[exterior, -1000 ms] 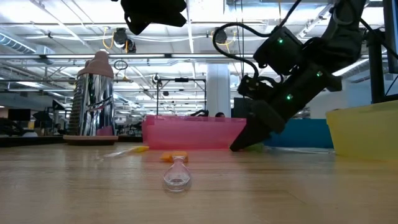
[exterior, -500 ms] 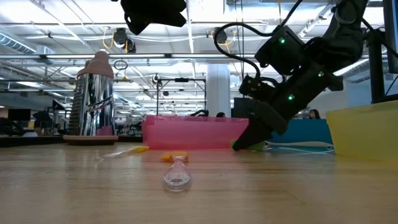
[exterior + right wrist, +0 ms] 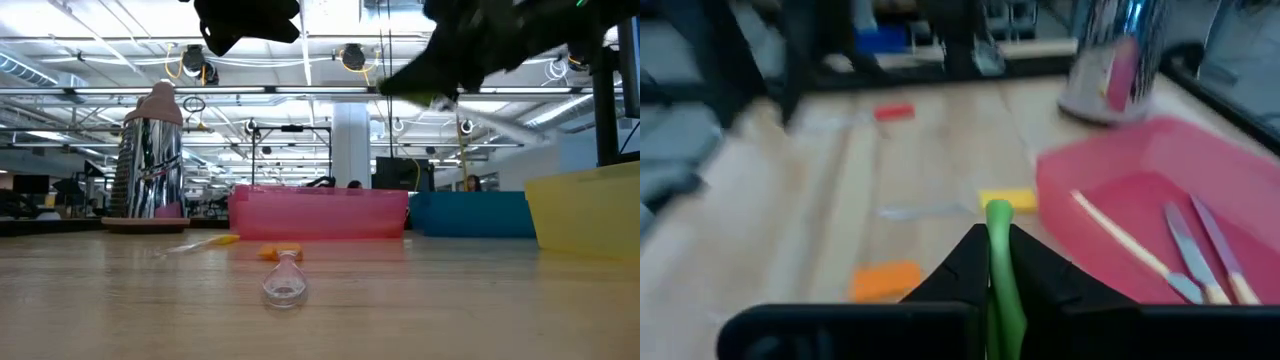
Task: Pick & Place Kitchen Items
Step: Put the green spatula into the yellow bin
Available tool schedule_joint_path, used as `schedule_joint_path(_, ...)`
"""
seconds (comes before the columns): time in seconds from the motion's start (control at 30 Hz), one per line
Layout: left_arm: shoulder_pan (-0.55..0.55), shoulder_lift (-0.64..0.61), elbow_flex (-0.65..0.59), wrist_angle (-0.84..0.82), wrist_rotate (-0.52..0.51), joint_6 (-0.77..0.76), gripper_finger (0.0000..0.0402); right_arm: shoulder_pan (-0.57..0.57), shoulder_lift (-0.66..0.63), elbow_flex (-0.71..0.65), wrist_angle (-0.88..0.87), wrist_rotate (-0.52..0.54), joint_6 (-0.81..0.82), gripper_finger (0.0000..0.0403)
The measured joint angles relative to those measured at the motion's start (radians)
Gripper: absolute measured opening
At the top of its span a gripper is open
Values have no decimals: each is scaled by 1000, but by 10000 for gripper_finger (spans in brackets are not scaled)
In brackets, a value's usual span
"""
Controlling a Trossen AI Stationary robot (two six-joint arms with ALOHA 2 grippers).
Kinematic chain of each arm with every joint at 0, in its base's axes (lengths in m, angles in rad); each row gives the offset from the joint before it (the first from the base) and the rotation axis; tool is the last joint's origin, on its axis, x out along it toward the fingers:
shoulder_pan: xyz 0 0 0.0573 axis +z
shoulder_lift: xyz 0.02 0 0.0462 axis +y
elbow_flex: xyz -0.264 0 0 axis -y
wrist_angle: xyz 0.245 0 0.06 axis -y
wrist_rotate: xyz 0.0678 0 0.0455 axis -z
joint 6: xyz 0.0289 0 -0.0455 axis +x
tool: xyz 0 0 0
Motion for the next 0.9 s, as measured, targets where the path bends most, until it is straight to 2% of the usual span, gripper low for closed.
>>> schedule_joint_path(0.2, 0, 0, 0, 0, 0, -2, 129, 119, -116, 0, -85, 119, 172, 21)
schedule_joint_path(0.33, -1, 0, 0, 0, 0, -3, 129, 216, -121, 0, -202, 286, 261, 23)
schedule_joint_path(0.63, -1, 0, 0, 0, 0, -30, 129, 356, -122, 0, -456, 529, 521, 21)
schedule_joint_path(0.7, -1, 0, 0, 0, 0, -38, 129, 380, -122, 0, -516, 562, 603, 23)
schedule_joint_path(0.83, -3, 0, 0, 0, 0, -49, 129, 404, -139, 0, -634, 559, 697, 17)
schedule_joint_path(0.9, -3, 0, 0, 0, 0, -49, 129, 420, -144, 2, -706, 561, 815, 14)
